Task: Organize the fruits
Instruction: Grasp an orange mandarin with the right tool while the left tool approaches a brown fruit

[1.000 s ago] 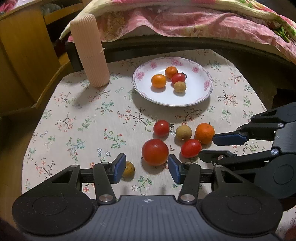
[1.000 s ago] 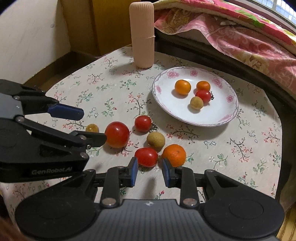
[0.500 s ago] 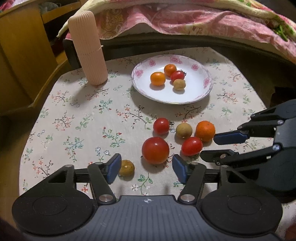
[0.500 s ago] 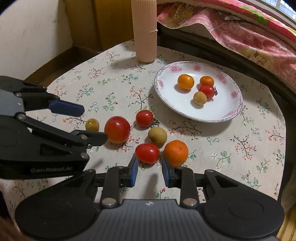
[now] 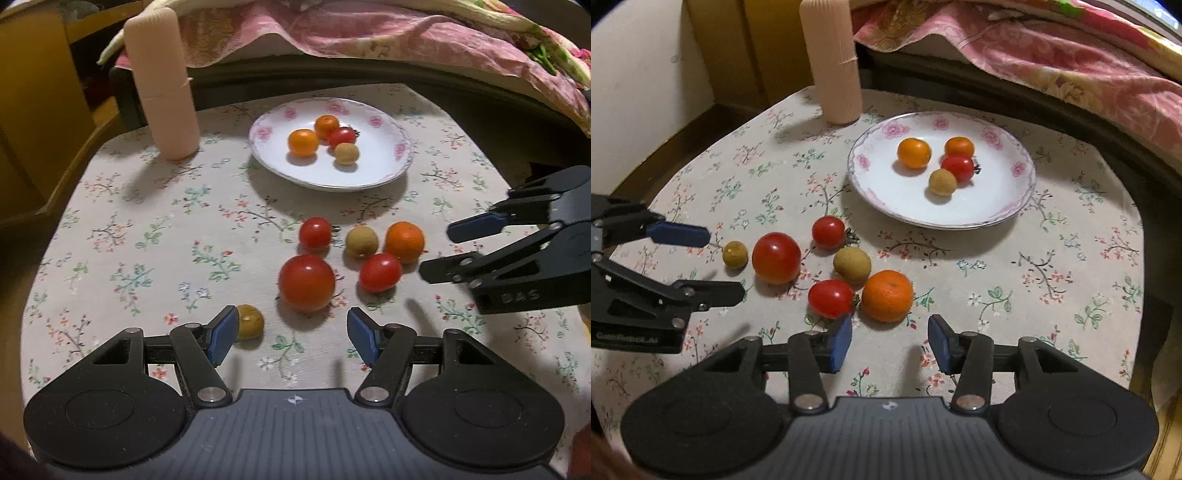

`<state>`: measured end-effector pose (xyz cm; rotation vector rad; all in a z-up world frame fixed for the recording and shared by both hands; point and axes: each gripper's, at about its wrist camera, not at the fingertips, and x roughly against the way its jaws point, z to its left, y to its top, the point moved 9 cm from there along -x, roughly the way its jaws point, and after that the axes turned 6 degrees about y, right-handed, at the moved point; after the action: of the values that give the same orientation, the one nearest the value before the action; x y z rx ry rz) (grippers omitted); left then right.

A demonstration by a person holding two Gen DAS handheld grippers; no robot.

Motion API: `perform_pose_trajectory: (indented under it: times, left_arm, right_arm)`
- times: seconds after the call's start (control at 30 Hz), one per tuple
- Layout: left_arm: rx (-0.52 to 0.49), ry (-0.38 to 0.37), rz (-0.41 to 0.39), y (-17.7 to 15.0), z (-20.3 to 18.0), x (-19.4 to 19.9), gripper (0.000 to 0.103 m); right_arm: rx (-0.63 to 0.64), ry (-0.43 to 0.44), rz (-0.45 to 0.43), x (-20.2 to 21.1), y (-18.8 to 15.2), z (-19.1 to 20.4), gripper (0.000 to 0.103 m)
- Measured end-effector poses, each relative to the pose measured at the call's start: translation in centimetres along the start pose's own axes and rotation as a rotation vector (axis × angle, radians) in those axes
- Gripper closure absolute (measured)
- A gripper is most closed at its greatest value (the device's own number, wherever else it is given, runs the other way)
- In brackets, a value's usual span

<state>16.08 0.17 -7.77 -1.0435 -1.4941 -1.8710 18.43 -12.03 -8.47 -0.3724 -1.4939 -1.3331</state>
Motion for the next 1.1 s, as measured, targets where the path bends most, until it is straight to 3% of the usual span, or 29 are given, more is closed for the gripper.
perform_pose_trajectory:
  times: [0.53,0.8,0.9,1.1]
  left_arm:
    - [-0.017,-0.076,0.001,-0.9,1.0,-0.6,0.029]
    - [-0.024,-0.047,-0.011,-0.6,1.7,-1.9,0.029]
    - [-0.036,-0.040,-0.001,-0.8,1.8,-2.5,0.032]
    - [-0.022,-0.026,0.020,-1.2,2.4,-3.5,0.047]
  right_arm:
    - [0.071,0.001,0.008,-3.0,0.6,-0.7,0.051]
    - [0.068,0.013,0.002,-3.2,0.9,-0.7,0.051]
    - [0.068,0.018,-0.001,-2.9,0.7,-0.9,0.050]
    - [0.060,0.023,-0.017,-2.7,1.1,-1.2,0.049]
